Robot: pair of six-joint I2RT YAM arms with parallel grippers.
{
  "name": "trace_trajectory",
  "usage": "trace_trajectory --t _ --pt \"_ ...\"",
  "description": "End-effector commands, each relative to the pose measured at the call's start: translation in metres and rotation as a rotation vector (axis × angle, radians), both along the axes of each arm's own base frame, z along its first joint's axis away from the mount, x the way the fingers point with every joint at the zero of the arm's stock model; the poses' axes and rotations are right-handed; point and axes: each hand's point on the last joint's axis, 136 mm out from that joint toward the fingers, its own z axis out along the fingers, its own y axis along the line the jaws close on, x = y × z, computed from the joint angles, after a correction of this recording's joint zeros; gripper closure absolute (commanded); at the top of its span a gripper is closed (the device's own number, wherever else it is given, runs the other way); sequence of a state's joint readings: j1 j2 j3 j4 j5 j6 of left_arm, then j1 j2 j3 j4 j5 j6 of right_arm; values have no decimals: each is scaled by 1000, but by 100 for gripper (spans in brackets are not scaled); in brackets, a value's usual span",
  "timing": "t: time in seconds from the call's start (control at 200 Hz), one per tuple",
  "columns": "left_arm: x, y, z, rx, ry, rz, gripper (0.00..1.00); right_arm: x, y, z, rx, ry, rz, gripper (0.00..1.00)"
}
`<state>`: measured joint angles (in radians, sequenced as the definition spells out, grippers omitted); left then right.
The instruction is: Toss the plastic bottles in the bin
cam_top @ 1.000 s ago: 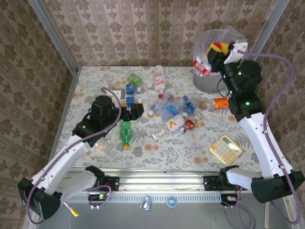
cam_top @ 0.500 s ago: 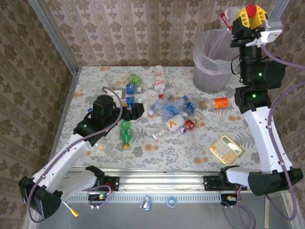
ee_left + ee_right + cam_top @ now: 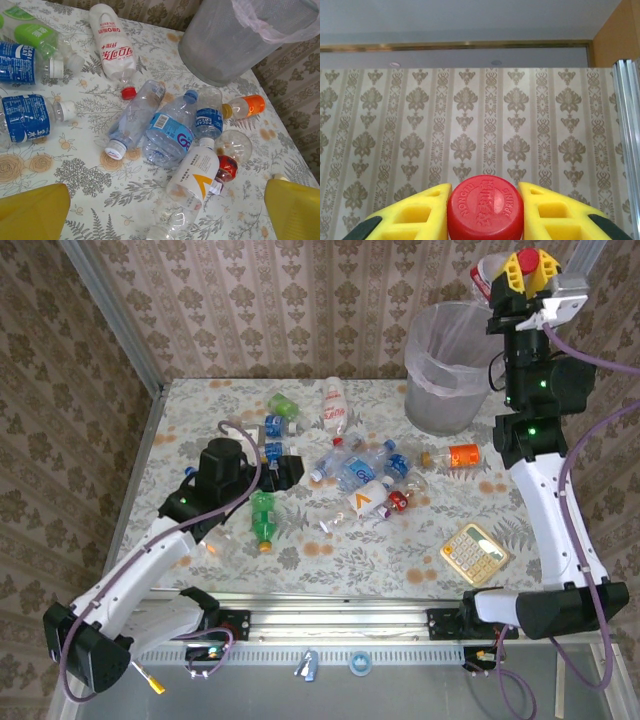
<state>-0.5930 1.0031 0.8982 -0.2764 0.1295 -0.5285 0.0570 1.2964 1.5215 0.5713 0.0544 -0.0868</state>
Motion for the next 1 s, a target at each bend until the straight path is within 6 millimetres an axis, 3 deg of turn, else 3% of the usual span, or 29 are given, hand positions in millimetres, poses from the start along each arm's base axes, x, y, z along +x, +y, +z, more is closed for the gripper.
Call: trace_trajectory --t 0.0,0.065,0.08,0.235,0.265,0.295,0.335,0.365,0.44,0.53,0.75,0.995 --pt "4 2 5 -5 -7 18 0 15 -9 1 28 11 1 100" --pt "4 2 5 -3 -4 23 0 34 -15 -10 41 59 -4 100" --pt "4 3 5 -3 -4 25 0 51 -17 -21 44 91 -7 100" --pt "3 5 -1 5 28 37 0 146 -48 -88 124 339 -47 100" --pt "2 5 -2 10 39 39 0 164 -52 -102 135 382 -30 92" --pt "2 7 -4 15 49 45 0 179 -58 -116 160 438 -30 76" --pt "1 8 -6 18 59 51 0 195 -64 -130 188 498 -38 38" --pt "0 9 -7 19 68 55 0 205 -67 -141 198 541 -41 22" --pt "-1 10 -13 8 95 70 0 223 -70 -162 198 641 -41 11" --pt "-2 12 -26 18 150 85 0 222 -66 -161 214 687 7 5" --pt "-13 27 -51 73 288 137 0 182 -37 -127 164 686 127 1" --pt "-33 54 -72 155 415 205 0 147 -11 -113 154 725 259 0"
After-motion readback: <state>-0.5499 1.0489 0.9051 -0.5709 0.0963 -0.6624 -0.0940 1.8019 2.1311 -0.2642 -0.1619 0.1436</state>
